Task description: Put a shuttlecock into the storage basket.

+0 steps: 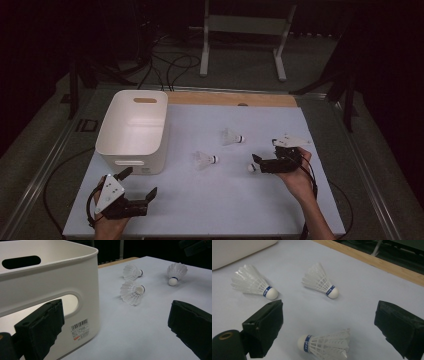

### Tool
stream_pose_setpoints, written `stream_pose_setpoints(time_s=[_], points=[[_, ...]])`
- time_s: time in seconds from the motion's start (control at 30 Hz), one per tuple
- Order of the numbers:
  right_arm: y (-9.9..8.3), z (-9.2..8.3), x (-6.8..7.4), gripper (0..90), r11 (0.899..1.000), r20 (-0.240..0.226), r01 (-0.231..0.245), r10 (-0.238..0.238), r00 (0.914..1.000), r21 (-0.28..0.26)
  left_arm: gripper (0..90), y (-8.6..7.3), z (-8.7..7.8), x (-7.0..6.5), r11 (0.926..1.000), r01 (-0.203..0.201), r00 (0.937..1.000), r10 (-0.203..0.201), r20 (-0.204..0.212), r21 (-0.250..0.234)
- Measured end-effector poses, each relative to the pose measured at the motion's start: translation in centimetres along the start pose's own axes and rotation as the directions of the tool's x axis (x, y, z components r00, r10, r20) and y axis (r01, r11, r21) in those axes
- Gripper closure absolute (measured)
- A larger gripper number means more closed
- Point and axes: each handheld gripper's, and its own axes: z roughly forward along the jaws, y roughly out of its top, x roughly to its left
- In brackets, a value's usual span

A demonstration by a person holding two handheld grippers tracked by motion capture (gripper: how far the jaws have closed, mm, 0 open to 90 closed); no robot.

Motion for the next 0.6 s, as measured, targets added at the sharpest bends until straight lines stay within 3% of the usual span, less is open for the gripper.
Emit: stream_pose_setpoints(time_s=[0.6], points=[[-0.76,0.66,-0.98,8.4,0.998,-0.017,-0.024,0.025,0.9996,0.055,1.1,0.0,0.01,0.0,1.0,-0.001,1.0,0.001,-0.004,0.002]])
